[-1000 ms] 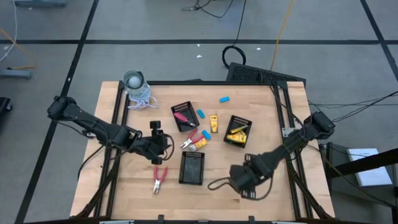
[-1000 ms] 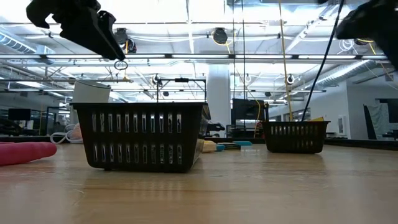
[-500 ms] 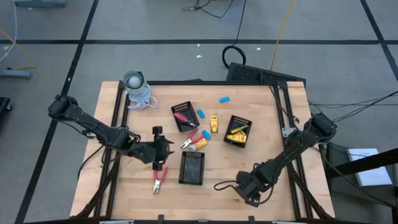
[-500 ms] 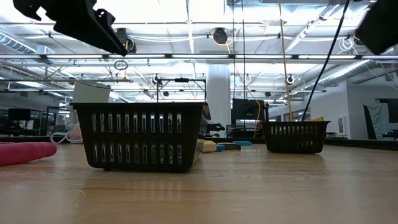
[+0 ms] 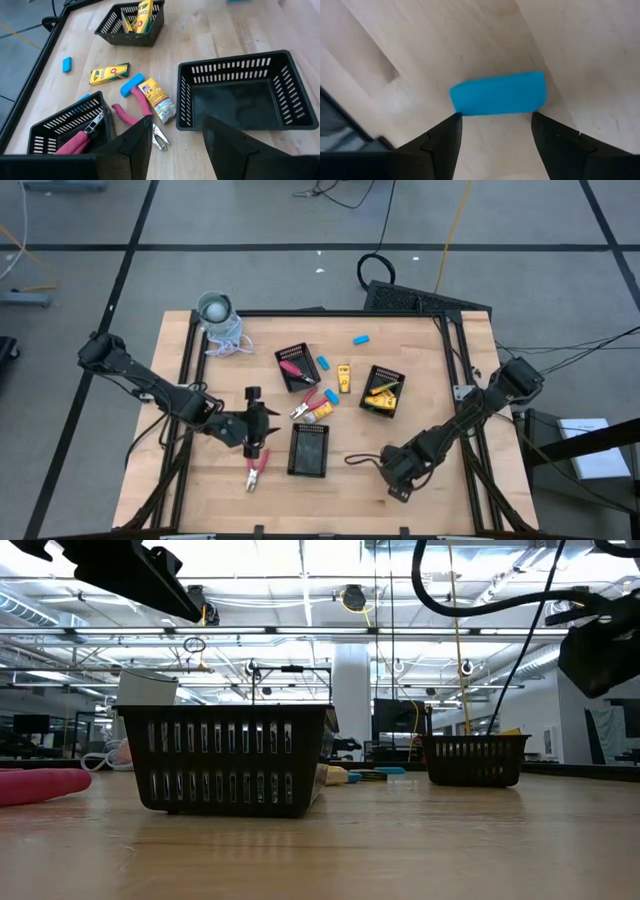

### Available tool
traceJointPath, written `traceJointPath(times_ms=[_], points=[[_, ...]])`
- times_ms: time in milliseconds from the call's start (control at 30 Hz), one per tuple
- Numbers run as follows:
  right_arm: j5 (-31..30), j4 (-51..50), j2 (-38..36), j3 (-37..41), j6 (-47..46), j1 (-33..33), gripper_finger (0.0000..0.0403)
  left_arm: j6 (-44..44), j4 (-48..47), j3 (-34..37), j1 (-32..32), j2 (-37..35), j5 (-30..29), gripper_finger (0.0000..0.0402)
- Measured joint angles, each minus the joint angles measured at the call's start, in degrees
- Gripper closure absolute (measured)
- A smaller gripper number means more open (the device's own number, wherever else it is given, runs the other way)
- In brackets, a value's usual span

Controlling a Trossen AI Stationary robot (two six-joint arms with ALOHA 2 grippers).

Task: Pick & Place School Supplies
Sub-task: Put the blue eraser into the bottom left black basket

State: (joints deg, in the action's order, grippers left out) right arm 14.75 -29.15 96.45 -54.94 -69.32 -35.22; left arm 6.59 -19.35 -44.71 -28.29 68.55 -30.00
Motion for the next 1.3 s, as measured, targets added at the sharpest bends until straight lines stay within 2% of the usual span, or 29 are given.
traceJointPath(times_ms=[67, 233, 300, 400, 600, 867, 1300], points=[[-0.2, 2.8, -1.6, 1.4, -1.9, 0.5, 0.0174, -0.2, 0.0, 0.0, -0.4, 0.0, 0.0, 0.0225], [-8.1, 10.4, -8.0, 4.5, -6.2, 1.8, 0.0174, -0.9, -0.1, 0.0, -1.0, 0.0, 0.0, 0.0225], [-9.6, 14.9, -9.3, 6.6, -8.7, 2.4, 0.0174, -0.9, -0.1, 0.0, -1.1, 0.0, 0.0, 0.0225], [-10.1, 16.5, -10.8, 8.7, -11.6, 2.6, 0.0174, -0.9, -0.1, 0.0, -1.1, 0.0, 0.0, 0.0225], [-7.1, 14.4, -10.5, 9.2, -12.7, 2.1, 0.0174, -1.6, -0.1, 0.0, -1.9, 0.0, -0.5, 0.0225], [-7.3, 14.2, -7.9, 9.2, -13.6, -0.2, 0.0174, -1.4, -0.1, 0.0, -2.2, 0.0, -1.6, 0.0225], [-13.4, 9.3, 0.4, 4.5, -8.9, -3.1, 0.0174, -0.9, -0.1, 0.0, -2.2, 0.0, -1.7, 0.0225]])
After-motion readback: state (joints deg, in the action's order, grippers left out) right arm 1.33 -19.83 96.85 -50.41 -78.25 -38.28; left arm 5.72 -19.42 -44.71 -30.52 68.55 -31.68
